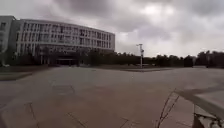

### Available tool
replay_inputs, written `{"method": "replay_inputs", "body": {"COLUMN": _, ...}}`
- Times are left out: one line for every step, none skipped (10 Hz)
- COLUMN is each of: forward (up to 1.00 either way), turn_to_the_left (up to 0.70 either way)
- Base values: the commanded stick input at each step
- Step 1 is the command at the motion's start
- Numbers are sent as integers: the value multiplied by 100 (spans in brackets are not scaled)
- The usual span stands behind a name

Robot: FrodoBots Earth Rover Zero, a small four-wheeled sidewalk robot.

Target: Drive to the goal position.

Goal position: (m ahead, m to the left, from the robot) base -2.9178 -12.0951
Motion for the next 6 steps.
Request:
{"method": "replay_inputs", "body": {"forward": 70, "turn_to_the_left": 0}}
{"method": "replay_inputs", "body": {"forward": 70, "turn_to_the_left": 0}}
{"method": "replay_inputs", "body": {"forward": 70, "turn_to_the_left": 0}}
{"method": "replay_inputs", "body": {"forward": 70, "turn_to_the_left": 0}}
{"method": "replay_inputs", "body": {"forward": 70, "turn_to_the_left": 0}}
{"method": "replay_inputs", "body": {"forward": 70, "turn_to_the_left": 9}}
